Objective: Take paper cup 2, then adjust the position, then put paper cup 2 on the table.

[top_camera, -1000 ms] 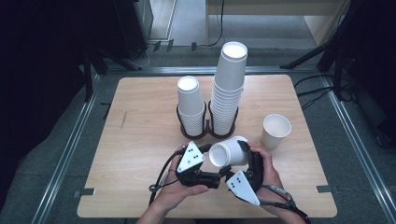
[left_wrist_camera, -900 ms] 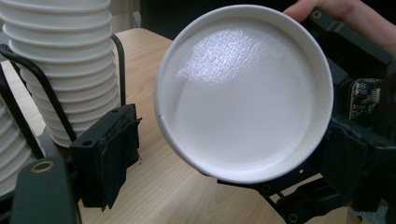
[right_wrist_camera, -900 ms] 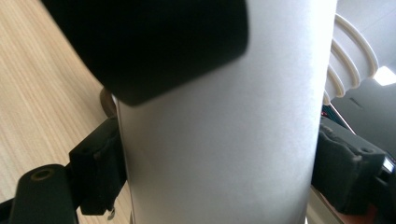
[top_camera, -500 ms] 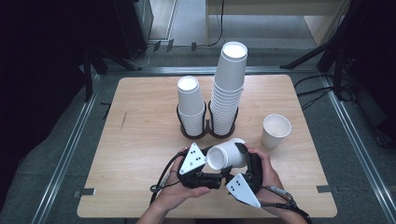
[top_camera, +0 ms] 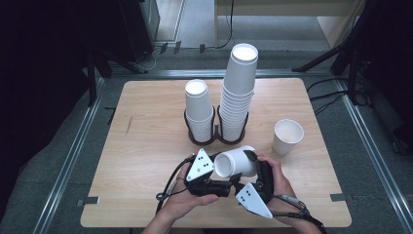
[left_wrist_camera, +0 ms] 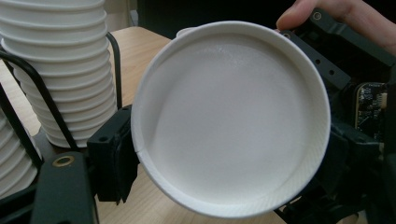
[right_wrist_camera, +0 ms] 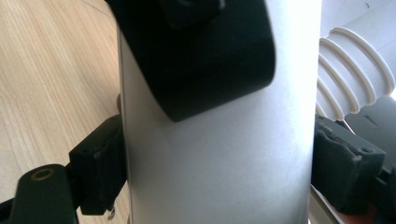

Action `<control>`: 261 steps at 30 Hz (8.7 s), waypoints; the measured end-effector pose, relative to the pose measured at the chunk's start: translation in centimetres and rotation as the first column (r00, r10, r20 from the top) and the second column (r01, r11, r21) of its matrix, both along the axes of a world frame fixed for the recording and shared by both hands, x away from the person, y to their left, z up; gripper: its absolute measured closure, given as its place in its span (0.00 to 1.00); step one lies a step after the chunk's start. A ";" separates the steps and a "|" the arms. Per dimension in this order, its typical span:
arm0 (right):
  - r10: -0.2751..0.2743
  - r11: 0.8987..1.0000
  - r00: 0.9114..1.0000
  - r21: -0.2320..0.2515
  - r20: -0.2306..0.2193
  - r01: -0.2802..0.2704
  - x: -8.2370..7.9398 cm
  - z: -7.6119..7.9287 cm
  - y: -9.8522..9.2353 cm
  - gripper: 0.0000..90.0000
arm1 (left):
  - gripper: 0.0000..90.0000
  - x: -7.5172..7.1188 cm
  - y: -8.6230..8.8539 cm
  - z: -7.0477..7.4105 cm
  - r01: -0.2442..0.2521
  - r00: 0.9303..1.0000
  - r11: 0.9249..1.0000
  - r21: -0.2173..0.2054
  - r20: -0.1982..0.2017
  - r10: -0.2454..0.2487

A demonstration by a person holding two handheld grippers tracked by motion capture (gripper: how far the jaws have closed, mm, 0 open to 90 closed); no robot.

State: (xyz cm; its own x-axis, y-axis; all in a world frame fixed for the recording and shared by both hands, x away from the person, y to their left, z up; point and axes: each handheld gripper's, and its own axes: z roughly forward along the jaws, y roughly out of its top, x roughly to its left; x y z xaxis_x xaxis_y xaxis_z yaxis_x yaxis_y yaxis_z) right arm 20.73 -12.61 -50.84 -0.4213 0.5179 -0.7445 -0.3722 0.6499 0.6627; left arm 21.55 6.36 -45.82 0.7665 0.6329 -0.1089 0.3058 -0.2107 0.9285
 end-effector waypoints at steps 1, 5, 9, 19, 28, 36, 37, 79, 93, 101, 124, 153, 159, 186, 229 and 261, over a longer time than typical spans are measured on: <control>0.003 1.000 1.000 -0.004 0.001 -0.003 0.0 0.0 0.0 0.17 | 0.22 0.0 0.0 0.0 0.002 1.000 1.000 0.002 -0.001 -0.002; 0.013 1.000 1.000 -0.011 0.003 -0.013 -0.1 -0.1 0.0 0.17 | 0.21 0.1 0.0 0.0 0.004 1.000 1.000 0.000 -0.011 -0.004; 0.026 1.000 1.000 -0.016 0.006 -0.026 -0.3 -0.1 0.1 0.17 | 0.19 0.1 -0.1 -0.1 0.011 1.000 1.000 0.006 -0.018 -0.011; 0.038 0.999 0.999 -0.019 0.007 -0.038 -0.4 -0.1 0.2 0.17 | 0.21 0.0 0.0 0.0 0.016 1.000 1.000 -0.003 -0.026 -0.016; 0.040 0.999 0.999 -0.032 0.008 -0.040 -0.3 -0.3 0.3 0.16 | 0.23 0.2 0.0 -0.1 0.023 0.999 1.000 0.017 -0.044 -0.022; 0.045 0.999 0.999 -0.019 -0.025 -0.046 -0.3 -0.4 0.2 0.15 | 0.23 0.4 0.1 -0.2 0.028 0.996 1.000 0.001 -0.081 -0.028; 0.043 0.999 0.999 -0.016 -0.033 -0.044 -0.4 -0.4 0.2 0.15 | 0.23 0.5 0.2 -0.2 0.031 0.995 1.000 -0.001 -0.090 -0.031; 0.027 0.938 0.988 0.346 -0.150 0.027 -0.2 2.6 -0.5 0.14 | 0.25 1.1 4.1 1.0 -0.180 0.982 0.975 -0.133 0.040 0.186; 0.083 0.852 0.951 0.516 -0.297 0.087 -0.1 3.3 -0.5 0.14 | 0.25 1.0 4.8 1.2 -0.221 0.970 0.958 -0.180 0.062 0.236; 0.133 0.775 0.914 0.615 -0.384 0.145 -0.2 3.7 -0.2 0.13 | 0.25 0.8 4.7 1.3 -0.209 0.969 0.952 -0.223 0.085 0.233; 0.458 0.335 0.697 0.833 -0.552 0.440 0.2 5.6 -1.5 0.01 | 0.25 0.3 3.8 0.5 -0.218 0.960 0.937 -0.273 0.112 0.256; 0.787 -0.123 0.427 0.565 -0.446 0.816 0.5 5.4 -0.1 0.00 | 0.25 -0.4 2.5 -0.2 -0.190 0.957 0.938 -0.291 0.156 0.243; 0.816 -0.147 0.398 0.515 -0.419 0.844 0.9 5.2 0.1 0.00 | 0.25 -0.6 2.2 -0.2 -0.177 0.958 0.939 -0.293 0.166 0.233; 0.859 -0.178 0.356 0.437 -0.367 0.882 3.1 4.1 1.1 0.08 | 0.24 -1.2 1.5 -0.3 -0.124 0.960 0.945 -0.302 0.203 0.191; 0.512 -0.047 0.667 0.758 -0.541 0.650 2.6 5.0 -0.6 0.15 | 0.02 -0.5 4.0 1.0 -0.100 0.988 0.955 -0.278 0.083 0.127; 0.050 0.444 0.861 0.784 -0.506 0.434 1.6 3.0 -1.3 0.14 | 0.02 -0.4 5.4 0.1 -0.164 0.983 0.956 -0.243 0.043 0.179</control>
